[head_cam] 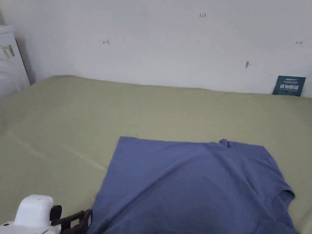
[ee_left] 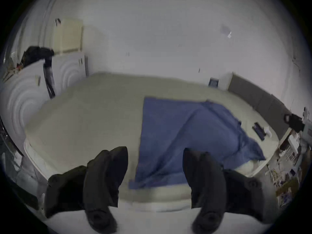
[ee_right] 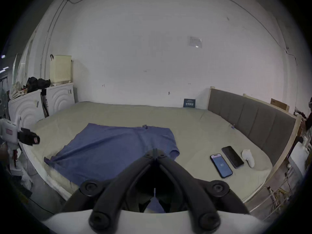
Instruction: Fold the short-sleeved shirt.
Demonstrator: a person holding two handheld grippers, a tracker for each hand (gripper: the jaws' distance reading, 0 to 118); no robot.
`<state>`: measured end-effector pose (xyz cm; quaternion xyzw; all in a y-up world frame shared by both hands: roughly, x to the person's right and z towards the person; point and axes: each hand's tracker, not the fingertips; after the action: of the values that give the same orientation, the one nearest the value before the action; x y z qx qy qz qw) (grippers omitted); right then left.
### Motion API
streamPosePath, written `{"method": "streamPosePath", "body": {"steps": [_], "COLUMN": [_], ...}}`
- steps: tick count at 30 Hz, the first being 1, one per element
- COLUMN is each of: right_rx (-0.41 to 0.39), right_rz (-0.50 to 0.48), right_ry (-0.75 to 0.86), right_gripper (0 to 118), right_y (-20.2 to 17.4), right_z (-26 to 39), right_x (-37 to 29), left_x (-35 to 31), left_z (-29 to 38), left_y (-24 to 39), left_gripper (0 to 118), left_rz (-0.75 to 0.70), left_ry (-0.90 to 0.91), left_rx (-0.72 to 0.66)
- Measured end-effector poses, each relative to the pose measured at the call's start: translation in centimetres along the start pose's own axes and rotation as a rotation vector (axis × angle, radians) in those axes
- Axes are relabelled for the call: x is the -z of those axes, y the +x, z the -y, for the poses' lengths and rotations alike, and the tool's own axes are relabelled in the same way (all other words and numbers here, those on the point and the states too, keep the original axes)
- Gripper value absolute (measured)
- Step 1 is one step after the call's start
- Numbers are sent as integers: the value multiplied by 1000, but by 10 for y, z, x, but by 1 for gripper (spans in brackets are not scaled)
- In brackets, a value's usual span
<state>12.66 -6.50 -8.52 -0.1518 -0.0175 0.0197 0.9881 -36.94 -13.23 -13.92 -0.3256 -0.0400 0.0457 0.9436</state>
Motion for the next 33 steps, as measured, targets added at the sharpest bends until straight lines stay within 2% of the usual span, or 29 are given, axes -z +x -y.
{"method": "streamPosePath", "body": {"steps": [4,8,9,10,11,14,15,17,18,20,24,25,26,27,28,30,32,33], "right_rx": [23,14,22,38,53,78,78,51,34,-6,77,108,132,138,130,119,41,31], "right_rz": [12,45,44,37,36,17,15,-23,-34,-38,-65,-65,-61,-53,-44,-57,-44,-35], "right_ry": [-78,-176,-183,-201,-218,-283,-301,-384,-491,-661,-784,-798,-812,-817,-809,-782,-727,-703], "right_gripper": [0,0,0,0,0,0,5,68,84,79,80,72,55,21,4,4,4,4], "right_y": [6,14,16,19,21,28,30,36,40,45,54,55,56,55,55,52,46,44], "right_z": [11,24,27,29,32,40,41,48,53,70,97,102,104,104,104,99,92,90], "right_x": [11,23,25,27,30,38,42,53,64,86,115,119,122,123,120,112,103,100], "left_x": [43,65,70,74,75,86,84,83,84,80,81,81,81,81,81,81,80,78], "left_z": [20,34,36,38,41,42,44,43,42,41,42,42,42,42,42,41,41,40], "left_y": [-11,-5,-3,1,4,10,12,11,9,5,3,4,4,4,4,2,1,2], "left_gripper": [74,70,60,29,10,8,8,8,8,8,8,8,8,8,8,8,8,8], "left_rz": [-12,1,-6,-37,-45,-21,-41,-38,-35,-25,-22,-23,-26,-26,-25,-20,-21,-25], "left_ry": [-216,-235,-235,-220,-219,-257,-246,-240,-239,-238,-242,-242,-244,-244,-243,-244,-237,-231], "left_rx": [86,102,116,146,151,133,150,152,130,95,100,105,103,101,95,80,75,76]}}
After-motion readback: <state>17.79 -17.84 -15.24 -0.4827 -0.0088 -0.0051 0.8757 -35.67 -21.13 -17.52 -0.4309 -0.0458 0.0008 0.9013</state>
